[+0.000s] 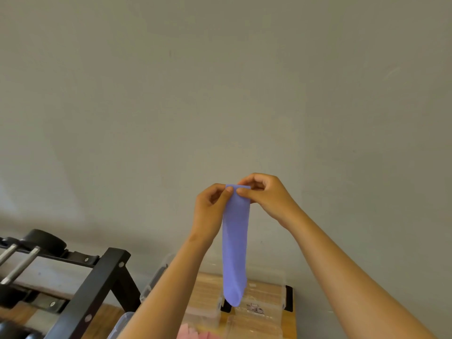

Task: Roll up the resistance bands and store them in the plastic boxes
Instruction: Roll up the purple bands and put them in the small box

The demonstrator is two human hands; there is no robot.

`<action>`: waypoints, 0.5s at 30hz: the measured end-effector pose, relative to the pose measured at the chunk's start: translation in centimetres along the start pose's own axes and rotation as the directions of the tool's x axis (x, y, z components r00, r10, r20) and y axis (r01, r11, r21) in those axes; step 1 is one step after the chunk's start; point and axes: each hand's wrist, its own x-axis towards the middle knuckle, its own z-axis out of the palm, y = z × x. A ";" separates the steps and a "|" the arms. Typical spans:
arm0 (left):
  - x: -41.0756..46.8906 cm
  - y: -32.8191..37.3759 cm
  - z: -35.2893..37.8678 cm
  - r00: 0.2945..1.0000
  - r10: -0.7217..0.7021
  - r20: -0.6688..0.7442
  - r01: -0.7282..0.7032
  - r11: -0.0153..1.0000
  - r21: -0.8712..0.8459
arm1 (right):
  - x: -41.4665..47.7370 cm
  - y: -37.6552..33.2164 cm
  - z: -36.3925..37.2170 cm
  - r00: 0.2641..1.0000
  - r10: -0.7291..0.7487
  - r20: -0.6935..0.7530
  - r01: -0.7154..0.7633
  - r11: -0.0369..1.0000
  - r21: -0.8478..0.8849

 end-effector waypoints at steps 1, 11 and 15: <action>0.1 -0.1 0.0 1.000 -0.001 0.003 0.001 1.000 -0.003 | 0.0 -0.1 0.0 1.000 -0.009 0.003 0.009 1.000 -0.006; 0.0 0.0 0.7 0.981 -0.123 0.149 0.121 0.992 0.022 | 0.4 -0.4 0.2 0.995 -0.065 -0.073 0.062 0.997 -0.047; -0.2 -0.3 0.7 0.970 -0.153 0.187 0.147 0.988 0.044 | 0.5 -0.5 0.3 0.995 -0.061 -0.082 0.058 0.997 -0.044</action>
